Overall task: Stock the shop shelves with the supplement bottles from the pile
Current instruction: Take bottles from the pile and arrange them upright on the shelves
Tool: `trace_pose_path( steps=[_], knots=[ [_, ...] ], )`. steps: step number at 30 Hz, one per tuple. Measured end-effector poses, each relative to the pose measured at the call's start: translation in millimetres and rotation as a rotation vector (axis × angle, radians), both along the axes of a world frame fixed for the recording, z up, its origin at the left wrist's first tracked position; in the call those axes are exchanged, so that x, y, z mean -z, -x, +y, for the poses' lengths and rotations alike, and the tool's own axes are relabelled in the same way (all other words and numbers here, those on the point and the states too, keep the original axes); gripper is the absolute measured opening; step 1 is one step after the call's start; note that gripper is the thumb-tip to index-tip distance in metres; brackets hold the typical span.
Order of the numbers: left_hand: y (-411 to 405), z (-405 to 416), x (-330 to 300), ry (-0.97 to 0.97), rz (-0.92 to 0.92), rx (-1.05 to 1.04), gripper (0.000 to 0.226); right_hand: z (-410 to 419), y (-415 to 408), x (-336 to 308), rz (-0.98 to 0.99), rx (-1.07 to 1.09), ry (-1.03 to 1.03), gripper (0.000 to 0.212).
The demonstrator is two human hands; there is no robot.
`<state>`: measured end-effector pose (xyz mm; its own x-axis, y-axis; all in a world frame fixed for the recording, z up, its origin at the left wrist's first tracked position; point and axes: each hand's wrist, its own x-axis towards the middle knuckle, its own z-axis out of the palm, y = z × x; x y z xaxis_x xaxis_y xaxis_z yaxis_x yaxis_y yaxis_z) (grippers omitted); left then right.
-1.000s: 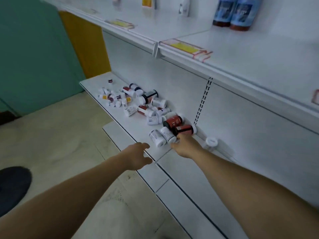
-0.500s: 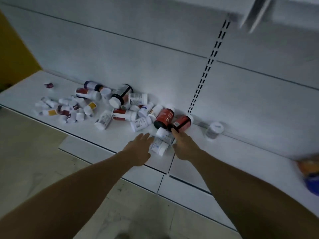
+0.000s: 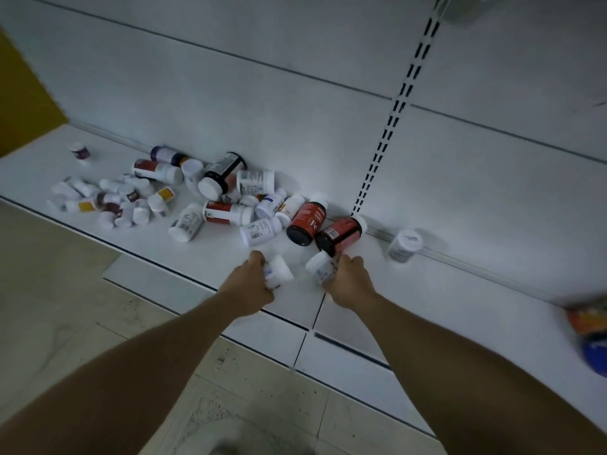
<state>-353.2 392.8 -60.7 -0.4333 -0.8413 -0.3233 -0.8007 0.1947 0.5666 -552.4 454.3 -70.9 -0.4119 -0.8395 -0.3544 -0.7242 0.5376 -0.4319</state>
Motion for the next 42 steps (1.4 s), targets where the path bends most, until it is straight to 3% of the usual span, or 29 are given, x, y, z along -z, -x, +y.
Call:
trace_pose_path(
  steps=[4, 8, 10, 13, 18, 21, 28, 32, 35, 39, 42],
  knots=[
    [-5.8, 28.3, -47.9, -0.167, 0.258, -0.279, 0.061, 16.9, -3.7, -30.8, -0.511, 0.303, 0.077, 0.047],
    [-6.6, 65.1, -109.5, -0.328, 0.640, -0.362, 0.056, 58.7, -26.3, -89.6, -1.064, 0.461, 0.234, 0.027],
    [-10.4, 79.0, -138.5, -0.428, 0.794, -0.351, 0.046, 79.3, -37.8, -122.9, -1.246, 0.459, 0.324, 0.020],
    [-22.1, 95.1, -177.7, -0.596, 1.036, -0.312, 0.046, 106.5, -57.2, -172.7, -1.388, 0.346, 0.487, 0.035],
    [-55.3, 122.6, -240.1, -0.602, 1.278, -0.082, 0.057, 141.7, -94.1, -243.3, -1.512, 0.205, 0.728, 0.043],
    [-79.8, 140.1, -274.9, -0.544, 1.314, 0.034, 0.056, 157.6, -120.3, -279.3, -1.556, 0.151, 0.834, 0.049],
    [-120.8, 175.9, -332.7, -0.348, 1.410, 0.122, 0.057, 198.0, -177.5, -336.1, -1.356, 0.130, 1.021, 0.037],
    [-128.4, 189.0, -352.8, -0.329, 1.412, 0.152, 0.060, 218.1, -181.3, -353.6, -1.421, 0.203, 1.059, 0.050],
    [-126.6, 200.5, -363.2, -0.338, 1.396, 0.136, 0.045, 234.2, -183.1, -370.2, -1.486, 0.245, 1.064, 0.048],
    [-116.6, 218.3, -377.6, -0.384, 1.374, 0.176, 0.034, 252.5, -174.7, -385.8, -1.361, 0.187, 1.143, 0.047],
    [-105.2, 232.6, -386.1, -0.414, 1.379, 0.268, 0.043, 272.7, -160.9, -398.3, -1.363, 0.166, 1.143, 0.052]
  ],
)
